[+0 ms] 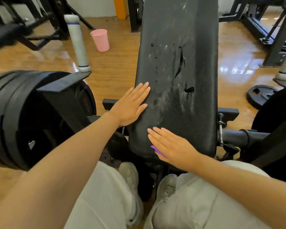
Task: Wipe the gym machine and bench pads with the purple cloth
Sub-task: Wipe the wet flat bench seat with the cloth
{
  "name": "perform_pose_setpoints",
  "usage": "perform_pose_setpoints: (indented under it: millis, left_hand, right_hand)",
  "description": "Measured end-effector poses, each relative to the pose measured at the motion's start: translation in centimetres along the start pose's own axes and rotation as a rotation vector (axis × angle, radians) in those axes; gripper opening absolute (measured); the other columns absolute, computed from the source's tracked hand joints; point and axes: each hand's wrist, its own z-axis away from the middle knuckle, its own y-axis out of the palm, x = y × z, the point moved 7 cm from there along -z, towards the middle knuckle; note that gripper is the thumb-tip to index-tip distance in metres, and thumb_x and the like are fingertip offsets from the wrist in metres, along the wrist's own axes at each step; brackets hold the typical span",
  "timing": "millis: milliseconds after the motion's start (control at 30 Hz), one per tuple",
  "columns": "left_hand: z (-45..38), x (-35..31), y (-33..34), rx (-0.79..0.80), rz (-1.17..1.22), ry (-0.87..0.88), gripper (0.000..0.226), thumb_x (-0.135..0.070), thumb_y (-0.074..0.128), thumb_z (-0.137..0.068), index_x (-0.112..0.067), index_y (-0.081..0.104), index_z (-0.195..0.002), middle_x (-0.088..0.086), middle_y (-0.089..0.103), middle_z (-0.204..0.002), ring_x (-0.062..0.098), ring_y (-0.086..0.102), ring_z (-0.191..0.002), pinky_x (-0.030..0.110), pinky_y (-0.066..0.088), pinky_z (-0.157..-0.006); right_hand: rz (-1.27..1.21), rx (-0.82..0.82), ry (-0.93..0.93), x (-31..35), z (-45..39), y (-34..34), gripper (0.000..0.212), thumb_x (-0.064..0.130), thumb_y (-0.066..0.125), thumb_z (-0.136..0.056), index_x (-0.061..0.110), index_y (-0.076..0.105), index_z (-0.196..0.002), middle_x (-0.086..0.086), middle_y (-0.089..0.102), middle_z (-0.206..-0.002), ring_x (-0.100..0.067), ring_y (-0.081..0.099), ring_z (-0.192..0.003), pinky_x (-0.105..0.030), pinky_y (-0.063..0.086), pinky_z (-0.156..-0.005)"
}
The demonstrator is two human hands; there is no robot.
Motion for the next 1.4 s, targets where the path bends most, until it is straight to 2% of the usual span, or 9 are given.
perform_pose_setpoints:
  millis: [67, 167, 267, 367, 700, 800, 967, 1200, 1400]
  left_hand:
    - [0.1, 0.1, 0.4, -0.018, 0.021, 0.019, 0.064, -0.049, 0.007, -0.1, -0.017, -0.003, -0.156, -0.005, -0.01, -0.163, 0.011, -0.012, -0.151, 0.022, -0.015, -0.119]
    - [0.1, 0.5, 0.6, -0.053, 0.048, 0.051, 0.062, -0.048, 0.009, -0.102, -0.019, -0.001, -0.156, -0.005, -0.008, -0.164, 0.011, -0.01, -0.152, 0.025, -0.01, -0.122]
    - [0.0, 0.8, 0.8, -0.08, 0.076, 0.104, 0.059, -0.045, 0.013, -0.105, -0.02, 0.0, -0.156, -0.005, -0.004, -0.165, 0.01, -0.008, -0.152, 0.027, -0.008, -0.123]
    - [-0.2, 1.4, 0.7, -0.121, 0.068, 0.181, 0.056, -0.041, 0.015, -0.107, -0.017, 0.003, -0.156, -0.003, 0.001, -0.165, 0.01, -0.004, -0.153, 0.032, -0.004, -0.125]
    - [-0.3, 2.2, 0.8, -0.152, 0.022, 0.259, 0.058, -0.039, 0.015, -0.107, -0.013, 0.008, -0.158, 0.0, 0.003, -0.166, 0.014, 0.002, -0.154, 0.039, 0.002, -0.125]
    - [-0.4, 2.3, 0.8, -0.159, 0.015, 0.263, 0.058, -0.04, 0.014, -0.107, -0.015, 0.006, -0.158, 0.0, 0.003, -0.167, 0.013, 0.002, -0.154, 0.039, 0.003, -0.126]
    - [-0.6, 2.6, 0.6, -0.122, -0.002, 0.267, 0.057, -0.044, 0.008, -0.106, -0.018, 0.001, -0.157, -0.004, -0.002, -0.165, 0.011, -0.003, -0.153, 0.036, 0.0, -0.125]
    - [-0.7, 2.6, 0.3, -0.144, -0.084, 0.315, 0.06, -0.043, 0.011, -0.106, -0.013, 0.012, -0.159, 0.002, 0.009, -0.167, 0.016, 0.006, -0.153, 0.035, -0.001, -0.125]
    - [-0.5, 2.4, 0.2, -0.167, -0.156, 0.318, 0.056, -0.042, 0.007, -0.106, -0.016, 0.004, -0.156, 0.0, 0.003, -0.164, 0.014, 0.003, -0.152, 0.035, 0.0, -0.125]
  right_hand:
    - [0.047, 0.036, 0.017, -3.0, -1.3, 0.7, 0.045, 0.026, 0.038, -0.101, -0.001, 0.061, -0.129, -0.017, 0.057, -0.138, -0.03, 0.055, -0.127, -0.042, 0.045, -0.107]
    - [0.214, 0.22, 0.342, -9.1, -4.8, 1.9, 0.058, 0.029, 0.022, -0.101, -0.006, 0.034, -0.146, -0.022, 0.038, -0.152, -0.033, 0.035, -0.142, -0.043, 0.03, -0.118]
    - [0.108, 0.144, 0.566, -9.3, -4.8, 1.1, 0.057, 0.03, 0.029, -0.101, -0.005, 0.036, -0.146, -0.022, 0.039, -0.151, -0.034, 0.035, -0.142, -0.045, 0.03, -0.117]
    - [-0.088, 0.021, 0.352, -3.4, -2.8, 0.0, 0.049, 0.024, 0.045, -0.097, -0.007, 0.052, -0.135, -0.022, 0.049, -0.144, -0.035, 0.047, -0.134, -0.048, 0.041, -0.109]
    - [-0.096, 0.226, -0.191, 1.5, -1.1, 0.7, 0.047, 0.025, 0.046, -0.101, -0.004, 0.051, -0.138, -0.021, 0.043, -0.149, -0.035, 0.04, -0.139, -0.046, 0.033, -0.115]
    - [-0.032, 0.154, 0.031, 0.3, -2.7, 0.9, 0.043, 0.022, 0.042, -0.103, -0.004, 0.057, -0.133, -0.019, 0.049, -0.145, -0.031, 0.048, -0.135, -0.046, 0.043, -0.107]
    - [0.097, 0.115, 0.72, -2.7, -6.4, 1.6, 0.049, 0.025, 0.042, -0.101, -0.008, 0.05, -0.137, -0.024, 0.045, -0.147, -0.033, 0.046, -0.136, -0.044, 0.037, -0.113]
    - [0.019, 0.174, 0.468, 2.5, -1.0, 1.0, 0.047, 0.022, 0.04, -0.101, -0.007, 0.054, -0.134, -0.023, 0.048, -0.144, -0.034, 0.049, -0.133, -0.043, 0.038, -0.108]
    - [-0.034, 0.084, 1.027, -8.6, -8.8, 2.9, 0.054, 0.025, 0.027, -0.107, -0.008, 0.024, -0.15, -0.023, 0.022, -0.159, -0.033, 0.022, -0.148, -0.041, 0.017, -0.122]
